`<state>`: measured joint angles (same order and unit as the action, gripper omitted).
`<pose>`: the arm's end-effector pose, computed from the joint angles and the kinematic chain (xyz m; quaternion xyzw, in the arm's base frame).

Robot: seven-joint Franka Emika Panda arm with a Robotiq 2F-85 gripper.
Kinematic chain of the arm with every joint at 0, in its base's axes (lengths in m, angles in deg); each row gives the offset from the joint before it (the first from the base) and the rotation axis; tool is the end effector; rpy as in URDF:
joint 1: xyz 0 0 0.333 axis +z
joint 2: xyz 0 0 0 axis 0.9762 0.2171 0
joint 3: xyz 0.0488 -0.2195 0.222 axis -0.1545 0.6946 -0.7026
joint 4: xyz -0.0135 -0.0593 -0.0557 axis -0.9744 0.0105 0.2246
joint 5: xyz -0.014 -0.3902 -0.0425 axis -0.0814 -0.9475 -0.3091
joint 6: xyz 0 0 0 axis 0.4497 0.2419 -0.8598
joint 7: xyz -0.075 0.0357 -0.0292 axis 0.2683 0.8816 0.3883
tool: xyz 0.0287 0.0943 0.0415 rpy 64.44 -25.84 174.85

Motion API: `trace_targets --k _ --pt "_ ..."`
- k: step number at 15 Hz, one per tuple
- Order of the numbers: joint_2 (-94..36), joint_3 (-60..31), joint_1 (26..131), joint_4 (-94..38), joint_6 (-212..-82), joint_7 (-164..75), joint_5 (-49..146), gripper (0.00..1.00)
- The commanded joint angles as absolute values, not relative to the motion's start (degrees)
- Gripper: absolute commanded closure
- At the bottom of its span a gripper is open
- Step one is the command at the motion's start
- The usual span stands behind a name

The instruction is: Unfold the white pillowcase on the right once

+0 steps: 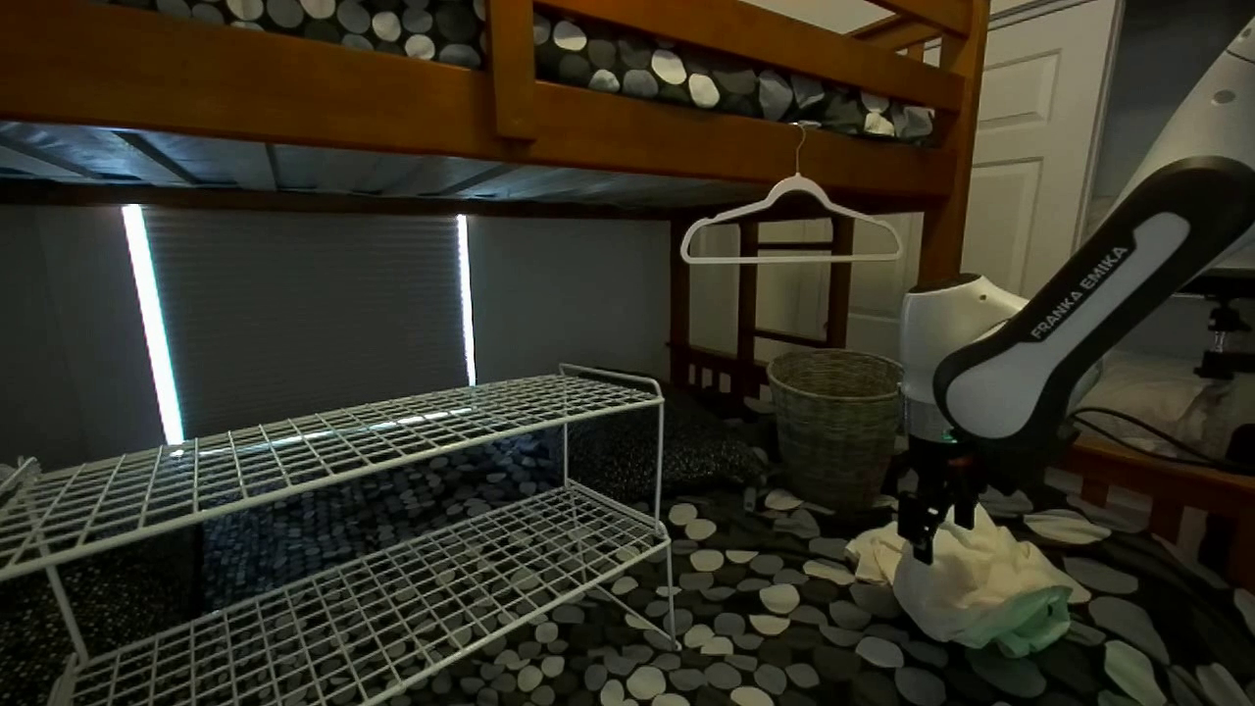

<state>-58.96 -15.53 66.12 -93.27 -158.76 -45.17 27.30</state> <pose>0.3778 -0.0886 0.2915 0.9936 0.0116 0.0099 0.1122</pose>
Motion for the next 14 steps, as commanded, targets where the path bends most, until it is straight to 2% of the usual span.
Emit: trace_targets --k 1,8,14 --pt "-59.1 -15.4 66.3 -93.2 -158.6 -45.2 27.3 0.0" --pt "-53.2 -17.9 65.5 -92.9 -160.5 -33.4 17.9 0.0" --pt "-48.2 -16.5 66.1 -91.9 -161.7 -22.1 9.1 0.0"
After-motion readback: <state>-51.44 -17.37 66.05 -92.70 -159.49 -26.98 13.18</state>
